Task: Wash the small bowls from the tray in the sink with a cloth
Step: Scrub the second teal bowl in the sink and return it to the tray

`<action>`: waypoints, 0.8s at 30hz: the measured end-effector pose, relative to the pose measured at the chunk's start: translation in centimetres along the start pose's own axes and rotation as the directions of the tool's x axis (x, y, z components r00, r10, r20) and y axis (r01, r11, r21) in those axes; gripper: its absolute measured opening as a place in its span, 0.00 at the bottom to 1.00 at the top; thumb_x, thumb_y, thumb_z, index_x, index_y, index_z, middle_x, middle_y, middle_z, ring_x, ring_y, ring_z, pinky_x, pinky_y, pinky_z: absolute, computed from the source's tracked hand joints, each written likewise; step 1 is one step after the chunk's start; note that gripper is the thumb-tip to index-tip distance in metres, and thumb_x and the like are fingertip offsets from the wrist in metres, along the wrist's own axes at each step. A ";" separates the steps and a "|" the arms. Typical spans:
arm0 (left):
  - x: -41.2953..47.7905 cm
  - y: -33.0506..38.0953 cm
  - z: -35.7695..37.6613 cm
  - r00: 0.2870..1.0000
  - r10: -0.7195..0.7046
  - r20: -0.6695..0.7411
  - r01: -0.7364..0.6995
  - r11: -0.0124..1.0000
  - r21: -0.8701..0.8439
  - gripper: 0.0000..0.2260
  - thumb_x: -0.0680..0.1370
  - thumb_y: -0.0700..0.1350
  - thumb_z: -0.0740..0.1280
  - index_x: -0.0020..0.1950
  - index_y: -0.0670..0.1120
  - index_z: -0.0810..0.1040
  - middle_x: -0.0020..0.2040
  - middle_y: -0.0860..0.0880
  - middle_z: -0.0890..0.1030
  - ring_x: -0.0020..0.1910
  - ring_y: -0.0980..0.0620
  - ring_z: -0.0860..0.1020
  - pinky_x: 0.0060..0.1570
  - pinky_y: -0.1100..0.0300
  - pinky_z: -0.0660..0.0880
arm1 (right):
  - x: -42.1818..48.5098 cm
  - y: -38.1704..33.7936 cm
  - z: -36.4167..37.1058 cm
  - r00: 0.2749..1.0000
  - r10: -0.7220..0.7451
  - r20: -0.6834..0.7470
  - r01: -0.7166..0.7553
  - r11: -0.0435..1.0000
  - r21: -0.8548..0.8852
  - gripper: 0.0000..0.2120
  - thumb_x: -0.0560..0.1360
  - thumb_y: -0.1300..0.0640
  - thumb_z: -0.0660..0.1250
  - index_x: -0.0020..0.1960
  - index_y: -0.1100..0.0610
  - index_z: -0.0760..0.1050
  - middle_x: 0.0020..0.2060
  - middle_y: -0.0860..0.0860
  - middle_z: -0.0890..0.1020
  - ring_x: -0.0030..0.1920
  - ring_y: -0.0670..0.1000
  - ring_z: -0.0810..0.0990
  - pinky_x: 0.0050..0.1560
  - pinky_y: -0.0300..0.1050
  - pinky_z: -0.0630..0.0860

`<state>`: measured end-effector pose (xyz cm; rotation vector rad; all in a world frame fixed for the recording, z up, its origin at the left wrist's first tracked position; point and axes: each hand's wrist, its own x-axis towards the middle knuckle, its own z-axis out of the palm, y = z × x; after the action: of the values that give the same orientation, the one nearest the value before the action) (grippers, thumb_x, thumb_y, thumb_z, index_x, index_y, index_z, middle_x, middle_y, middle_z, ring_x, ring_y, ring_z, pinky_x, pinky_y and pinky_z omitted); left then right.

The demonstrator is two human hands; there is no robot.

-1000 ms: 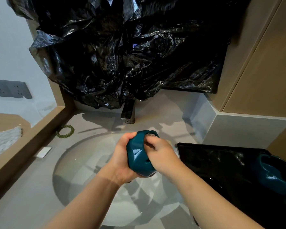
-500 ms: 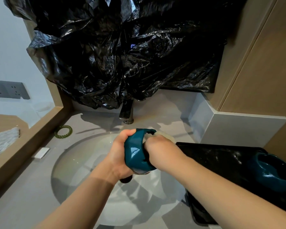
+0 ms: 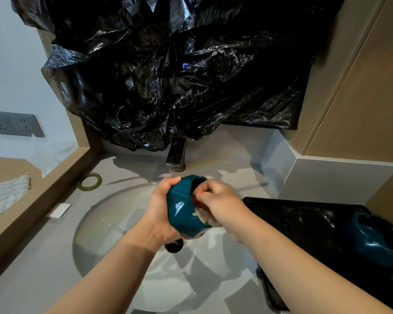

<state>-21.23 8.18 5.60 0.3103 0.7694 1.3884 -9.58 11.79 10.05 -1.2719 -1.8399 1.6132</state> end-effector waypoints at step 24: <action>-0.2 1.1 -1.7 0.999 -0.037 0.003 0.037 0.999 0.033 0.19 0.64 0.57 0.64 0.48 0.46 0.78 0.45 0.42 0.79 0.42 0.42 0.77 0.48 0.48 0.72 | 2.5 -0.8 -6.6 0.903 -0.171 -0.395 0.288 0.922 0.260 0.10 0.74 0.67 0.64 0.42 0.52 0.74 0.38 0.51 0.77 0.36 0.48 0.76 0.34 0.42 0.73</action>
<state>-23.15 7.77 5.17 0.3226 0.7917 1.3416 -6.10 17.64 11.85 -1.0763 -1.3834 1.3615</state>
